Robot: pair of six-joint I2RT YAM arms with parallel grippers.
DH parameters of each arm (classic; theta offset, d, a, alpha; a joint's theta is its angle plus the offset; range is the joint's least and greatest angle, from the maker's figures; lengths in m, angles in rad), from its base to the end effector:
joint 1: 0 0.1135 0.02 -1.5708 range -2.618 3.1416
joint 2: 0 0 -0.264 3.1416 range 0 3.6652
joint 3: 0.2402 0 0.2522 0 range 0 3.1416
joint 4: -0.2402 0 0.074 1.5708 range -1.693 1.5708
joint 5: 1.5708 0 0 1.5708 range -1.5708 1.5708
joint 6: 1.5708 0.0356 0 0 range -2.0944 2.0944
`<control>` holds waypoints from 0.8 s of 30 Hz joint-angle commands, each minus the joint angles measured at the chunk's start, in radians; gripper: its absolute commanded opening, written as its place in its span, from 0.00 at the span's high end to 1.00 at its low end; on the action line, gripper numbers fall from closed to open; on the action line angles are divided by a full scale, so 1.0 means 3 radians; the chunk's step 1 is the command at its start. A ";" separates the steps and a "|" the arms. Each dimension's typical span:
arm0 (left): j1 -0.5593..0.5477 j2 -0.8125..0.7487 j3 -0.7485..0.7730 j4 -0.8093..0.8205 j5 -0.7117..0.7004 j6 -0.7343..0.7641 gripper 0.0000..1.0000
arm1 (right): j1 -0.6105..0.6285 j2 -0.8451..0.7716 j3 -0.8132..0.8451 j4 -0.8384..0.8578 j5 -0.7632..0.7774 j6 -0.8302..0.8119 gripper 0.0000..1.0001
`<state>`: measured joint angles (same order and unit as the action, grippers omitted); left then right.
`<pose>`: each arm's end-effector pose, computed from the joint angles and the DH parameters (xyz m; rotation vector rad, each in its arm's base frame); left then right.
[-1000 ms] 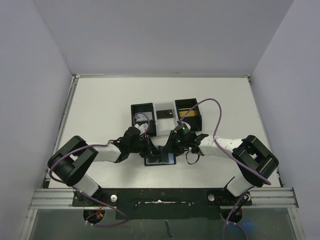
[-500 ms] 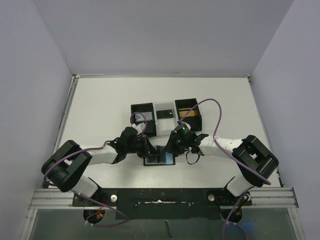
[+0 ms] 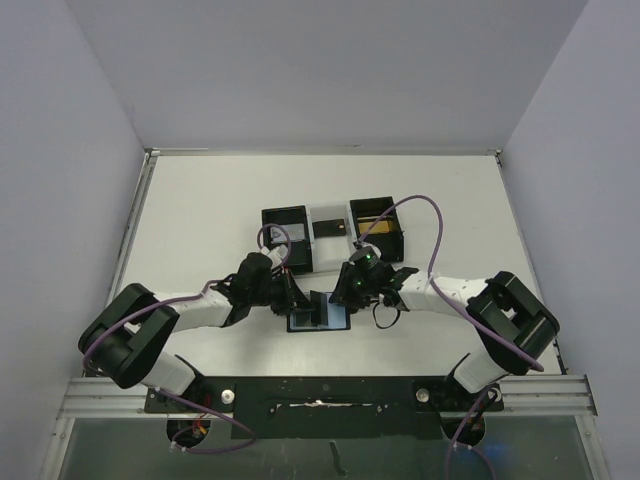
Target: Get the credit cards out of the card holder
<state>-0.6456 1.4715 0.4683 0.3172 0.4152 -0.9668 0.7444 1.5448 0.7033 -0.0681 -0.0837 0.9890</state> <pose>0.1979 -0.1671 0.1344 -0.1555 2.5406 -1.2352 0.2100 0.1975 0.1483 0.2877 2.6554 0.7710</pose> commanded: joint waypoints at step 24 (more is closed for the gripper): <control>-0.0038 0.0334 0.0069 0.0631 0.0312 -0.0126 0.86 | -0.0083 0.0149 -0.0190 0.0703 -0.0700 0.0050 0.66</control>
<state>-0.6472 1.5349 0.4683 0.3950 0.4572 -0.9813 0.7269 1.5883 0.6628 0.0971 -0.2832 0.9844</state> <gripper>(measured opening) 0.123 0.346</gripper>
